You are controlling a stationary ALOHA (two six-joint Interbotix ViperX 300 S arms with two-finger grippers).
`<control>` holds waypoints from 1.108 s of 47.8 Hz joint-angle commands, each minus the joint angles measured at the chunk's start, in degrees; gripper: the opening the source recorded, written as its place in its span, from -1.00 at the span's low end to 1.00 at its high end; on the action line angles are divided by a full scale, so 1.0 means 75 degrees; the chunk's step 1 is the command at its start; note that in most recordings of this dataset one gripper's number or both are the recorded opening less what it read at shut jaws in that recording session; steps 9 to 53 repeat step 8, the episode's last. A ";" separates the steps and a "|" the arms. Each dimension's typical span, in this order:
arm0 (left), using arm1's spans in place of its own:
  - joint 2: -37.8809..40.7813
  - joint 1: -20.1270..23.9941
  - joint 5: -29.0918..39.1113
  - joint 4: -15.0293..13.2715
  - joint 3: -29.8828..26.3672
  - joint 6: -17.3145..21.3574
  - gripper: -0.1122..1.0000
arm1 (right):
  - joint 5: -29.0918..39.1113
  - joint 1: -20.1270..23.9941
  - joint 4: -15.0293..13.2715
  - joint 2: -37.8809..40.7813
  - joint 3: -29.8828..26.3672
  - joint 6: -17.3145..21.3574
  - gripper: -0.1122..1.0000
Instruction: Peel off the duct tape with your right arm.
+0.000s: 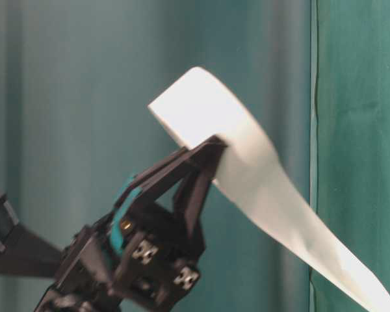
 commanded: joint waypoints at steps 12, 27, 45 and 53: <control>0.0316 -0.0012 0.0141 0.0023 -0.0480 -0.0035 -0.44 | -0.0070 0.0000 -0.0012 0.0047 -0.0070 0.0012 -0.97; 0.0316 -0.0012 0.0141 0.0023 -0.0480 -0.0035 -0.44 | -0.0070 0.0000 -0.0012 0.0047 -0.0070 0.0012 -0.97; 0.0316 -0.0012 0.0141 0.0023 -0.0480 -0.0035 -0.44 | -0.0070 0.0000 -0.0012 0.0047 -0.0070 0.0012 -0.97; 0.0316 -0.0012 0.0141 0.0023 -0.0480 -0.0035 -0.44 | -0.0070 0.0000 -0.0012 0.0047 -0.0070 0.0012 -0.97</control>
